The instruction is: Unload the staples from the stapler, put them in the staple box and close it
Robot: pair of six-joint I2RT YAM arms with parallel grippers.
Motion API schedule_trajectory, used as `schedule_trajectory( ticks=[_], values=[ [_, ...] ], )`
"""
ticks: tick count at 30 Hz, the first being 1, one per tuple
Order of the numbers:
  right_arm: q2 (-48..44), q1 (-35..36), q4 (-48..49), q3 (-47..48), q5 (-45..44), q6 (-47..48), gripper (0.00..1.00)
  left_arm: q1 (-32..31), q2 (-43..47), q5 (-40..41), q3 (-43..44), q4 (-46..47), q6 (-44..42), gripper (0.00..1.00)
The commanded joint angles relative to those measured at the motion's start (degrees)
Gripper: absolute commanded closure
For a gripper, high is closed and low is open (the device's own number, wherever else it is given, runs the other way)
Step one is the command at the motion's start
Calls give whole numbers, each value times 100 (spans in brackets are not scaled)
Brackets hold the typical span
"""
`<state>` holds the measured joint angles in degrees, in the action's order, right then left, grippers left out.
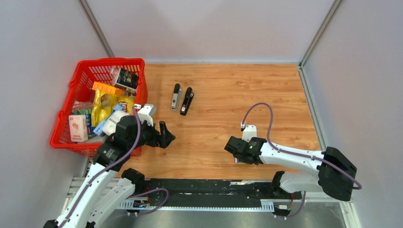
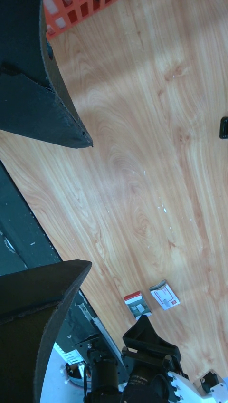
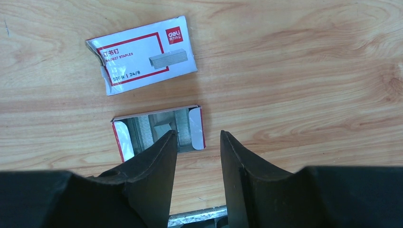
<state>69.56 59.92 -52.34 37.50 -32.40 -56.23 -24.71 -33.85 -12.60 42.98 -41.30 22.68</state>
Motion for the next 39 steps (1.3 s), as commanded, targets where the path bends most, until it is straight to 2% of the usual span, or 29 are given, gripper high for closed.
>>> schedule_trajectory(
  ticks=[1, 20, 39],
  values=[
    [-47, -15, 206, -40, -21, -73, 57, 19, 10, -50, -9, 166, 0, 5],
    [128, -7, 523, -181, 129, -29, 58, 19, 36, -50, -9, 157, 0, 5],
    [41, -33, 347, -181, -29, -108, 60, 19, 36, -50, -9, 166, -9, 5]
  ],
)
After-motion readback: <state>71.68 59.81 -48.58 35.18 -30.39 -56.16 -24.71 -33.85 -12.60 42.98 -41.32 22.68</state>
